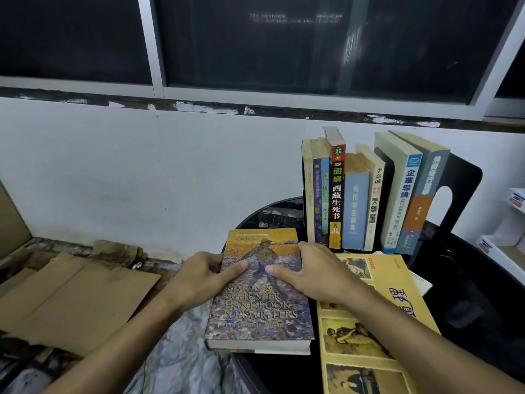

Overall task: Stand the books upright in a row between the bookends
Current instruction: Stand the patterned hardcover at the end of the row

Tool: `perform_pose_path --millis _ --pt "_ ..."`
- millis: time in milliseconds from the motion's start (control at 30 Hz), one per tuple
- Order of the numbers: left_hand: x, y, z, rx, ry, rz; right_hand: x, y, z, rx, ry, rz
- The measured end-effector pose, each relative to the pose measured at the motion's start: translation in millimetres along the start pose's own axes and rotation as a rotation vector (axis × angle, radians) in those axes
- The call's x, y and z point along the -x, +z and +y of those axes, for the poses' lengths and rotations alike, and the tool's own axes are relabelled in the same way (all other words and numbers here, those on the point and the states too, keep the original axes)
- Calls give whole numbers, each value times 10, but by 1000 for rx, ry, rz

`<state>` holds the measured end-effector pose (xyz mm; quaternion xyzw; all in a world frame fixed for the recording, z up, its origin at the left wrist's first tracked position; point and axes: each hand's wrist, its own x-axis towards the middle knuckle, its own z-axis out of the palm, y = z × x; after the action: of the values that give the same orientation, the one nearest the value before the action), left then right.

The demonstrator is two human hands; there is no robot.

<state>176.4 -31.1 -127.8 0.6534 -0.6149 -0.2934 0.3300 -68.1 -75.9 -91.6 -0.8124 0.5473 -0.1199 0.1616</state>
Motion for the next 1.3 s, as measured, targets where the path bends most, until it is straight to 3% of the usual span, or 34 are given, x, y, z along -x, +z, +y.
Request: perform_pose_path --millis 233,333,533,800,1000,1133,1300 --pt "129 -103 165 181 14 6 47 -124 -59 -130 -71 107" --pt "159 -213 211 173 41 94 54 -246 -83 -198 -139 191" --pt "265 -315 487 257 257 293 67 -407 -151 -326 -212 343" --pt "391 -316 582 264 361 388 62 -322 -124 -238 -380 564" --pt "429 -285 606 208 387 401 43 -317 -109 -172 -367 559" --pt "450 -255 605 190 389 413 110 -393 -204 -31 -281 696" --pt "500 -205 619 205 383 431 252 -392 -397 -129 -418 605"
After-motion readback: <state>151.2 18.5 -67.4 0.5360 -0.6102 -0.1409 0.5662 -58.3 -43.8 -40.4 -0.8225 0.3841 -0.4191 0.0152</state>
